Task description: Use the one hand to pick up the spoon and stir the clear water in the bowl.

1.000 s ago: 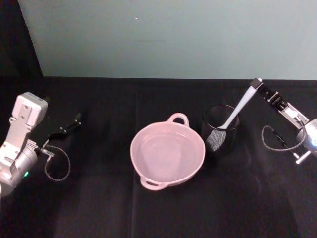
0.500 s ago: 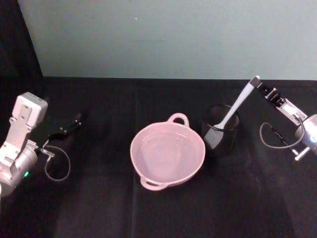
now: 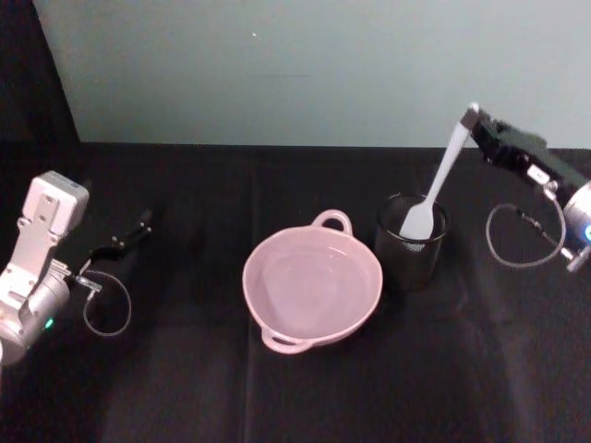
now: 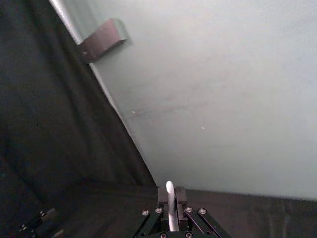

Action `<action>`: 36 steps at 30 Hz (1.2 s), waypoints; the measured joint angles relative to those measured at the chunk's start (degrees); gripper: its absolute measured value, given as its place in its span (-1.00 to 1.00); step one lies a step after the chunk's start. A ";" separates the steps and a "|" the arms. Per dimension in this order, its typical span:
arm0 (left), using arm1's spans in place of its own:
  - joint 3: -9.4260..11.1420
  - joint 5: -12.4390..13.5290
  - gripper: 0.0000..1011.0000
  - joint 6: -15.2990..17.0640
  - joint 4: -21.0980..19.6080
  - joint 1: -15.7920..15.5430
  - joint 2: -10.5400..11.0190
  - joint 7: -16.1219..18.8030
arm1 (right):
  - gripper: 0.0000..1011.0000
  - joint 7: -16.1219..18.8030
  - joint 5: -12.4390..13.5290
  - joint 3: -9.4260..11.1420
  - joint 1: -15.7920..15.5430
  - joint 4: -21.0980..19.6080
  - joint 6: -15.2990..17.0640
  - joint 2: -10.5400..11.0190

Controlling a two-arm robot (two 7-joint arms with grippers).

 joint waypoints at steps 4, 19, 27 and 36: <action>0.00 0.00 1.00 0.00 0.00 0.00 0.00 0.00 | -0.81 -0.57 -2.96 0.24 0.29 -4.86 0.74 2.02; 0.00 0.00 1.00 0.00 0.00 0.00 0.00 0.00 | -0.81 -1.47 -8.78 1.18 2.50 -15.29 5.77 6.11; 0.00 0.00 1.00 0.00 0.00 0.00 0.00 0.00 | -0.81 -1.64 -8.91 1.27 2.59 -15.45 6.09 6.09; 0.00 0.00 1.00 0.00 0.00 0.00 0.00 0.00 | -0.81 -1.62 -8.82 1.25 2.50 -15.21 5.88 6.05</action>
